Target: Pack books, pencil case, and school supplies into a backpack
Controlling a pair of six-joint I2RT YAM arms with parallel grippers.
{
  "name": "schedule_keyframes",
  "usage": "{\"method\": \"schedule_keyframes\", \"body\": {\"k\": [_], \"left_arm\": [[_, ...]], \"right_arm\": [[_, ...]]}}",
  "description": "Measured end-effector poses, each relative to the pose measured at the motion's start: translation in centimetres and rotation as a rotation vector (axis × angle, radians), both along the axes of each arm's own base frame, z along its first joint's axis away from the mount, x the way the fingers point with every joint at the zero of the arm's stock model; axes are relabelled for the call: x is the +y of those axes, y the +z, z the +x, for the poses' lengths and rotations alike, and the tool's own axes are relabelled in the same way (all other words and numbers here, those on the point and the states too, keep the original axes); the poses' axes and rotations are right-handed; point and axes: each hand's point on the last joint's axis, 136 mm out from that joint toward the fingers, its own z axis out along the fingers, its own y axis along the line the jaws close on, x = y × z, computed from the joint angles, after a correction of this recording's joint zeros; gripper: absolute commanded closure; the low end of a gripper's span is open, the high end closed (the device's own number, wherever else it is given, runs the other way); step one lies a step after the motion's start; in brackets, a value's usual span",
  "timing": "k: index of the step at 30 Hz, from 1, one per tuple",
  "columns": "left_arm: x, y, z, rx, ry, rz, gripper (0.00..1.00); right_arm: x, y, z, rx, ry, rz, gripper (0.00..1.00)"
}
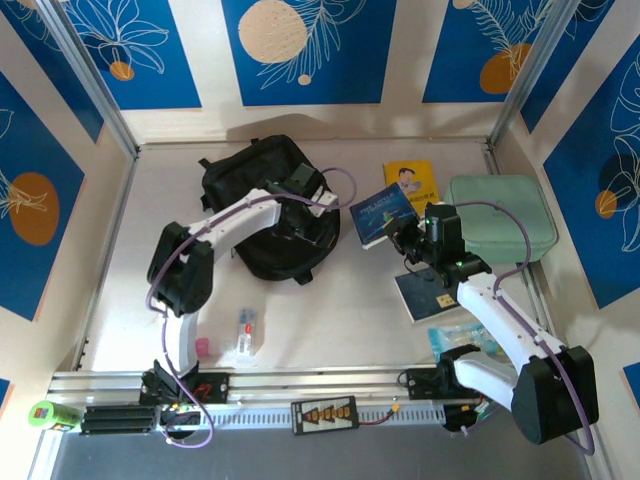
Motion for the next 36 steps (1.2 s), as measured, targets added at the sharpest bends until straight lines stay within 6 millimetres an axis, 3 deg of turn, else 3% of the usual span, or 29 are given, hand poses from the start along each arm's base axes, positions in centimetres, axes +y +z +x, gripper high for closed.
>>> {"method": "schedule_keyframes", "body": {"k": [3, 8, 14, 17, 25, 32, 36], "left_arm": [[-0.3, -0.7, -0.1, 0.034, -0.019, 0.012, 0.50], [-1.1, -0.2, 0.2, 0.047, -0.029, -0.009, 0.50], [-1.1, -0.3, 0.7, 0.041, -0.021, 0.005, 0.62], [-0.9, -1.1, 0.7, 0.056, -0.017, 0.019, 0.63], [-0.9, -2.4, 0.4, 0.088, -0.022, 0.036, 0.55], [-0.2, -3.0, -0.4, 0.108, -0.072, 0.060, 0.42], [0.4, -3.8, -1.5, 0.141, -0.106, 0.077, 0.41]], "right_arm": [[0.0, 0.0, 0.0, 0.000, 0.001, 0.000, 0.98], [0.1, -0.1, 0.0, 0.005, 0.003, 0.002, 0.98], [0.4, -0.7, 0.1, 0.025, 0.014, 0.006, 0.98], [0.4, -0.9, 0.1, 0.029, 0.016, 0.006, 0.98], [0.5, -1.0, 0.1, 0.035, 0.017, 0.010, 0.98], [0.6, -1.3, 0.1, 0.046, 0.019, 0.010, 0.98], [0.8, -1.7, 0.1, 0.060, 0.024, 0.006, 0.98]]}}
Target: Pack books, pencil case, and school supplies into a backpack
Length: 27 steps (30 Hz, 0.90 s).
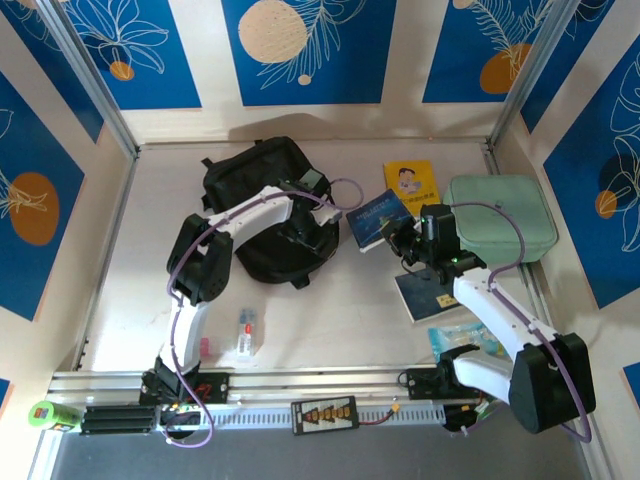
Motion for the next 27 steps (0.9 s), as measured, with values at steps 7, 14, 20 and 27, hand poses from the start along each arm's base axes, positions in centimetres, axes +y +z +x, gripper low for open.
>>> {"method": "schedule_keyframes", "body": {"k": [7, 14, 20, 27], "left_arm": [[1.7, -0.6, -0.3, -0.013, -0.029, 0.087, 0.49], [1.9, -0.4, -0.4, -0.021, -0.041, 0.092, 0.85], [1.9, 1.8, -0.1, -0.069, -0.033, 0.070, 1.00], [2.0, 5.6, 0.1, -0.145, -0.024, 0.021, 1.00]], "right_arm": [[0.3, -0.3, -0.1, 0.012, 0.006, 0.004, 0.98], [0.6, -0.5, -0.1, 0.019, 0.013, 0.002, 0.98], [0.7, -0.8, -0.2, 0.028, 0.019, -0.001, 0.99], [0.8, -0.8, -0.1, 0.025, 0.020, -0.001, 0.99]]}}
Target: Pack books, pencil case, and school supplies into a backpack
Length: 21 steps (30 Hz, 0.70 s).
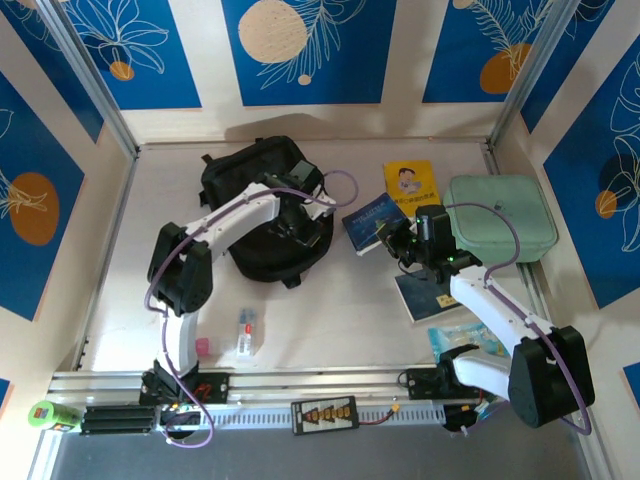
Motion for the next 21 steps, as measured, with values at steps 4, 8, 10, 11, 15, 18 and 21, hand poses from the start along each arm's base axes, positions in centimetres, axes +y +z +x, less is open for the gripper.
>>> {"method": "schedule_keyframes", "body": {"k": [4, 8, 10, 11, 15, 18, 21], "left_arm": [[0.0, 1.9, 0.0, -0.033, 0.013, -0.030, 1.00], [-0.4, 3.8, 0.6, -0.073, 0.044, -0.074, 1.00], [-0.9, 5.1, 1.4, -0.104, 0.064, -0.103, 1.00], [-1.1, 5.6, 1.8, -0.121, 0.074, -0.116, 1.00], [-1.8, 7.4, 3.1, -0.174, 0.109, -0.164, 1.00], [-2.3, 8.3, 3.7, -0.196, 0.124, -0.193, 1.00], [-2.5, 9.0, 4.0, -0.209, 0.139, -0.214, 1.00]], "right_arm": [[0.3, 0.9, 0.0, -0.042, 0.028, -0.001, 0.98], [1.2, 3.4, -0.5, -0.159, 0.082, 0.004, 0.99], [1.6, 4.3, -0.9, -0.202, 0.101, 0.006, 0.99], [1.9, 4.6, -1.2, -0.221, 0.109, 0.007, 0.99], [2.5, 4.7, -2.4, -0.243, 0.134, 0.008, 0.99], [3.1, 4.1, -3.0, -0.233, 0.152, 0.008, 0.99], [3.9, 3.2, -3.7, -0.205, 0.171, 0.008, 0.99]]}}
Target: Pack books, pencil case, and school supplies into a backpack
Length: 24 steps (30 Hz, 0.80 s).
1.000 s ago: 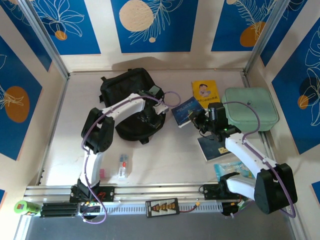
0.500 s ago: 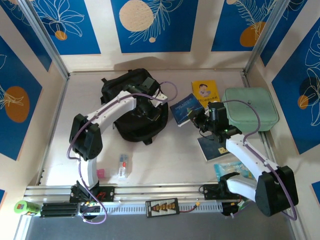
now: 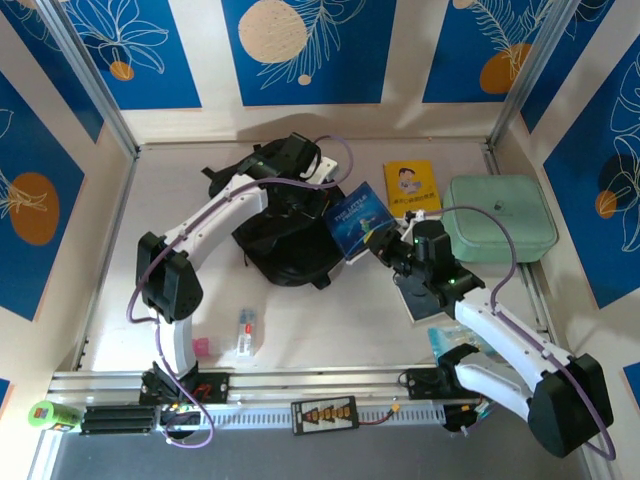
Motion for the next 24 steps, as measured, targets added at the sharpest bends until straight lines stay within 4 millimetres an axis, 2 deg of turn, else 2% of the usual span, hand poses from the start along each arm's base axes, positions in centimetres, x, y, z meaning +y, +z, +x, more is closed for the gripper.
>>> {"method": "schedule_keyframes", "body": {"k": [6, 10, 14, 18, 20, 24], "left_arm": [[-0.3, 0.4, 0.2, -0.005, 0.010, -0.020, 1.00], [-0.7, 0.4, -0.3, 0.017, -0.012, -0.043, 0.87], [-0.9, 0.3, -0.8, 0.028, -0.048, -0.054, 0.65], [0.7, -0.6, -2.9, 0.036, -0.087, -0.012, 0.42], [2.2, -1.0, -4.6, 0.033, -0.102, 0.019, 0.32], [5.1, -1.7, -7.9, 0.013, -0.150, 0.066, 0.26]], "right_arm": [[2.1, -1.6, -0.4, 0.067, 0.043, 0.023, 0.99], [3.7, -3.0, 0.6, 0.109, 0.070, 0.057, 0.99], [4.9, -3.4, 1.5, 0.134, 0.099, 0.080, 0.99], [5.1, -1.9, 2.6, 0.113, 0.103, 0.127, 0.99], [4.9, -1.1, 3.1, 0.099, 0.098, 0.152, 0.99], [4.4, -0.7, 3.6, 0.101, 0.084, 0.176, 0.99]]}}
